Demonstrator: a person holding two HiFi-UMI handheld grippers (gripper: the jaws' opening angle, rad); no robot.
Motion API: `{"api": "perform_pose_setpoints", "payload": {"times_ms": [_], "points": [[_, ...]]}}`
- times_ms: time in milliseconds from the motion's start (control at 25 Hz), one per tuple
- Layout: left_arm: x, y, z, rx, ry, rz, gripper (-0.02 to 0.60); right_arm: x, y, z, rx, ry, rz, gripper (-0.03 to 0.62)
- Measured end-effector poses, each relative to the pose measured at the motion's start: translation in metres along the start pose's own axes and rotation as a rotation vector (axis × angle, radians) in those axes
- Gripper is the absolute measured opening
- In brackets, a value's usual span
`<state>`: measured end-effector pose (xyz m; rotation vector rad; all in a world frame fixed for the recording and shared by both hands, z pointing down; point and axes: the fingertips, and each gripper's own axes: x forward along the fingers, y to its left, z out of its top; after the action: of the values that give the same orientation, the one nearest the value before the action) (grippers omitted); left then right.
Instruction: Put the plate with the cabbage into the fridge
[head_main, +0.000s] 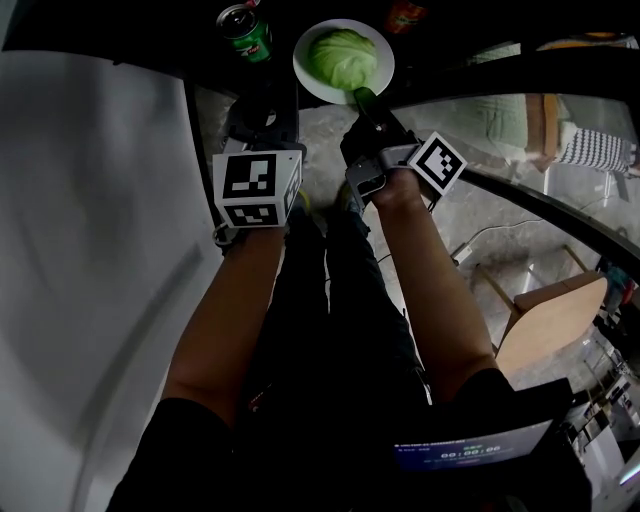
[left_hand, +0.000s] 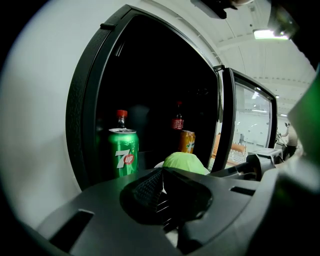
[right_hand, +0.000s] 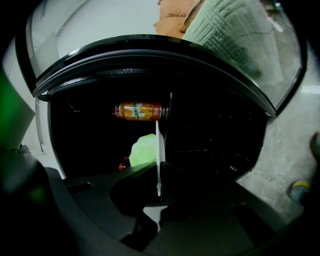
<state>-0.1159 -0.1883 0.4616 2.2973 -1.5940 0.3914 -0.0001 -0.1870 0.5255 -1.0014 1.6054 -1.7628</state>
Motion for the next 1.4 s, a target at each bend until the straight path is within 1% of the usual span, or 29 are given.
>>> {"api": "perform_pose_setpoints", "payload": {"times_ms": [560, 840, 960, 1120, 1400], "points": [[0.000, -0.001, -0.001, -0.013, 0.010, -0.006, 0.005, 0.005, -0.002, -0.002, 0.036, -0.023, -0.017, 0.019], [-0.001, -0.005, -0.012, -0.024, 0.016, -0.004, 0.005, 0.005, -0.007, -0.001, 0.033, -0.022, -0.020, 0.019], [-0.002, -0.005, -0.009, -0.024, 0.015, -0.006, 0.005, 0.007, -0.004, 0.000, 0.036, -0.023, -0.021, 0.019], [0.003, 0.003, -0.001, -0.024, 0.027, -0.002, 0.005, 0.020, 0.005, 0.003, 0.047, -0.030, -0.015, 0.020], [0.006, 0.010, -0.006, -0.028, 0.037, 0.003, 0.005, 0.026, 0.001, 0.003, 0.045, -0.030, -0.007, 0.021]]}}
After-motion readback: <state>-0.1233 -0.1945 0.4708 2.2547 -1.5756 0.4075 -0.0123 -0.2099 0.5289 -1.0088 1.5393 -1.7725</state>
